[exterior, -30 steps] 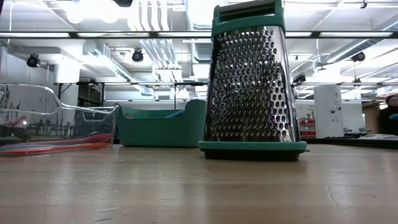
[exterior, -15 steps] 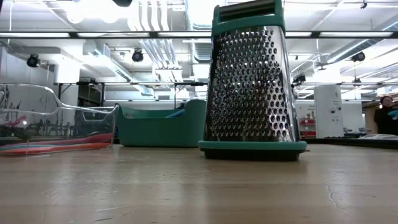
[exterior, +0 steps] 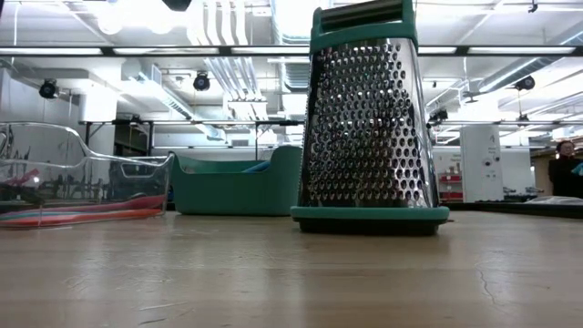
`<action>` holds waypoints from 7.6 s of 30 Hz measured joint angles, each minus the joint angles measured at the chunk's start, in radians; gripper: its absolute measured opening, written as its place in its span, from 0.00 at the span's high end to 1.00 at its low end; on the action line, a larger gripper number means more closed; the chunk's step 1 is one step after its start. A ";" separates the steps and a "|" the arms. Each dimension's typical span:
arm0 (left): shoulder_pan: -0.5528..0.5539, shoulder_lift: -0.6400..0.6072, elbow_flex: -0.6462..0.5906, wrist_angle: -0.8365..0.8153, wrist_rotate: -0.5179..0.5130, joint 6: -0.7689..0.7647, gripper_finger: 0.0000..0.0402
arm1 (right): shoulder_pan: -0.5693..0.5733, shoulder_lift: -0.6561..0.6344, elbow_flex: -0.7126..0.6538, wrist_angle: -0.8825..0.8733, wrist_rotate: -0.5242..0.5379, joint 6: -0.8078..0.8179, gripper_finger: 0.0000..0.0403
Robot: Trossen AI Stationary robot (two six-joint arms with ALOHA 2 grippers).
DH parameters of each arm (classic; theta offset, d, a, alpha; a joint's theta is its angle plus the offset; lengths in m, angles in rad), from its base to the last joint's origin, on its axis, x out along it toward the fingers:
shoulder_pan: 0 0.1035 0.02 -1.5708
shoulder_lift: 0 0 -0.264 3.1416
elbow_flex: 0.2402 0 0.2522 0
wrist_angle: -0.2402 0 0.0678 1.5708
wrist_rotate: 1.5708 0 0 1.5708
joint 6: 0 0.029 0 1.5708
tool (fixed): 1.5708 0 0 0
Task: Pick & Place Kitchen Items
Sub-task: Put the red spatula into the top transparent bin, then return to Home Position
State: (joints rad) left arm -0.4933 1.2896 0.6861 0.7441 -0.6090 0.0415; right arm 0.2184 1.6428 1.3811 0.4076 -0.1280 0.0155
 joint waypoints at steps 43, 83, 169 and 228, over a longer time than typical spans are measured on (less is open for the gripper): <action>-0.039 -0.501 0.097 -1.256 -0.119 -0.788 0.93 | 0.005 -0.131 -0.002 -0.482 0.061 0.052 0.50; -0.031 -0.575 0.009 -0.910 -0.083 -0.404 0.98 | -0.037 -0.234 0.052 -0.713 0.079 -0.048 0.97; 0.033 -1.250 -0.446 -0.806 0.451 0.000 0.96 | -0.025 -1.543 -1.350 -0.426 0.365 0.063 0.98; 0.033 -1.250 -0.446 -0.806 0.451 -0.001 0.96 | -0.025 -1.543 -1.349 -0.426 0.365 0.063 0.98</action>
State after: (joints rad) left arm -0.4603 0.0395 0.2401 -0.0616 -0.1579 0.0409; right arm 0.1936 0.0998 0.0319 -0.0185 0.2367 0.0783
